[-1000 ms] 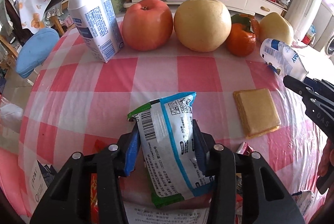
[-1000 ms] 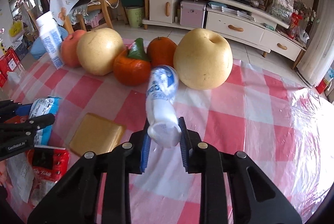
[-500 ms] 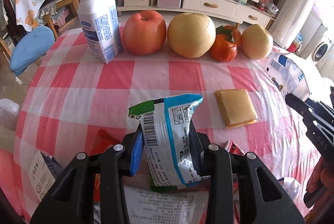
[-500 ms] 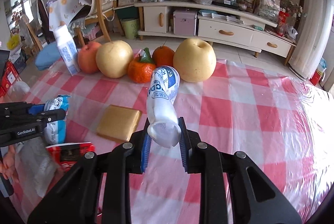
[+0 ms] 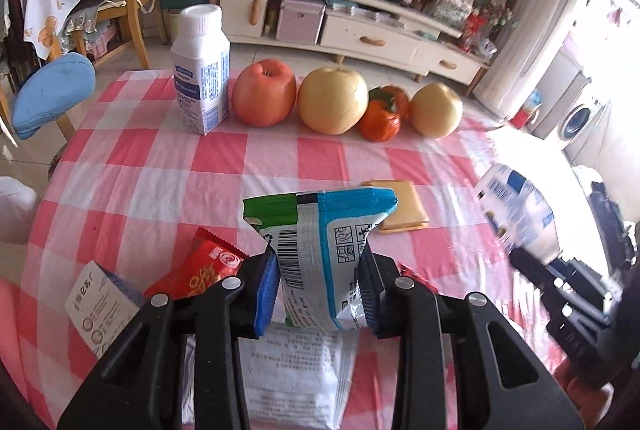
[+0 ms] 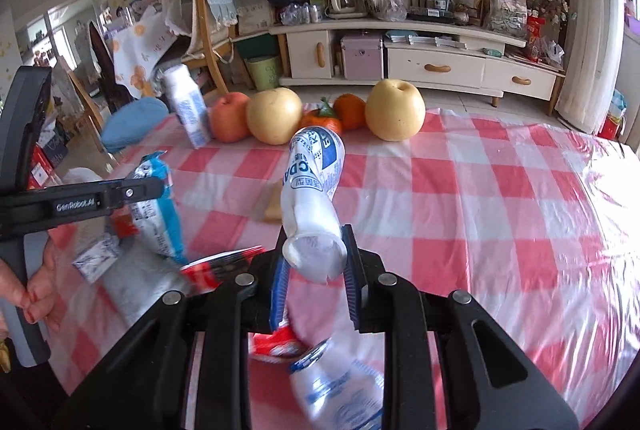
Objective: Collect trash
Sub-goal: 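Carry both held items over the pink basin, then open both tools to drop the packet and bottle into the basin, then move both empty tools back over the remaining table items, then grasp the white milk carton with the left tool while the right tool grasps the white Magicday pouch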
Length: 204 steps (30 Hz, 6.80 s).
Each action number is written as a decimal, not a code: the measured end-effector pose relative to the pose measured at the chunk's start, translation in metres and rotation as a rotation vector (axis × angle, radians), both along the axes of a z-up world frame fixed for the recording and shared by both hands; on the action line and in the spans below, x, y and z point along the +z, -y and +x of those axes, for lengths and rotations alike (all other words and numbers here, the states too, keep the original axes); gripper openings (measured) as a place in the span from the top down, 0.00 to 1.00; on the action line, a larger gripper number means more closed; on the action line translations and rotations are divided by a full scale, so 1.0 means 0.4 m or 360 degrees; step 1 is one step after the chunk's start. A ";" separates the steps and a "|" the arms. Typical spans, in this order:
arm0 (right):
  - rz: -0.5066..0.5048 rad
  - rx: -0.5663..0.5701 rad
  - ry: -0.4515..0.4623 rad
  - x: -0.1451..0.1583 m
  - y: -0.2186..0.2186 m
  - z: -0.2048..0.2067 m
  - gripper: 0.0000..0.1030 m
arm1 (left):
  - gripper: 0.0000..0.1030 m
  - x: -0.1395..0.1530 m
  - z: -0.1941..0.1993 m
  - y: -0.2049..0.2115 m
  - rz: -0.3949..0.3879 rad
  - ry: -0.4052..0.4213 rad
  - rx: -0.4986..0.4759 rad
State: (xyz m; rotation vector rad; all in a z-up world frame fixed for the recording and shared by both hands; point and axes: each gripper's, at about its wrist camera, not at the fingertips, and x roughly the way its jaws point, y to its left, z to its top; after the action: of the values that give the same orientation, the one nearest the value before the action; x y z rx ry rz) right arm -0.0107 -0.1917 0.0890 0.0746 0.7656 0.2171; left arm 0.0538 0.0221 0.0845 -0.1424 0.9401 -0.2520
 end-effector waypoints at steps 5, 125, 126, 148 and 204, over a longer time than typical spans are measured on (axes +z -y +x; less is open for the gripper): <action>0.0044 0.0024 0.0001 0.008 -0.038 -0.062 0.75 | 0.65 0.028 -0.053 -0.025 -0.0080 0.0051 -0.0011; 0.0209 0.0081 0.0244 0.110 -0.246 -0.321 0.04 | 0.13 0.218 -0.287 -0.212 0.0323 0.0667 0.0272; 0.0211 0.0074 0.0243 0.110 -0.238 -0.320 0.04 | 0.13 0.214 -0.287 -0.200 0.0330 0.0662 0.0255; 0.0296 -0.0314 0.0110 0.061 0.069 -0.262 0.04 | 0.13 0.104 -0.265 0.038 0.0481 0.0471 -0.0141; -0.0143 -0.0100 -0.0297 -0.099 0.028 -0.119 0.04 | 0.13 -0.120 -0.053 -0.288 -0.0020 -0.0414 0.0846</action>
State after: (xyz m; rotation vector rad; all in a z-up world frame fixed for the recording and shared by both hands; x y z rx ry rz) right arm -0.0585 -0.2028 0.0496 0.0338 0.9566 0.1166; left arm 0.0327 0.1374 0.0364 -0.4360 1.1216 0.2582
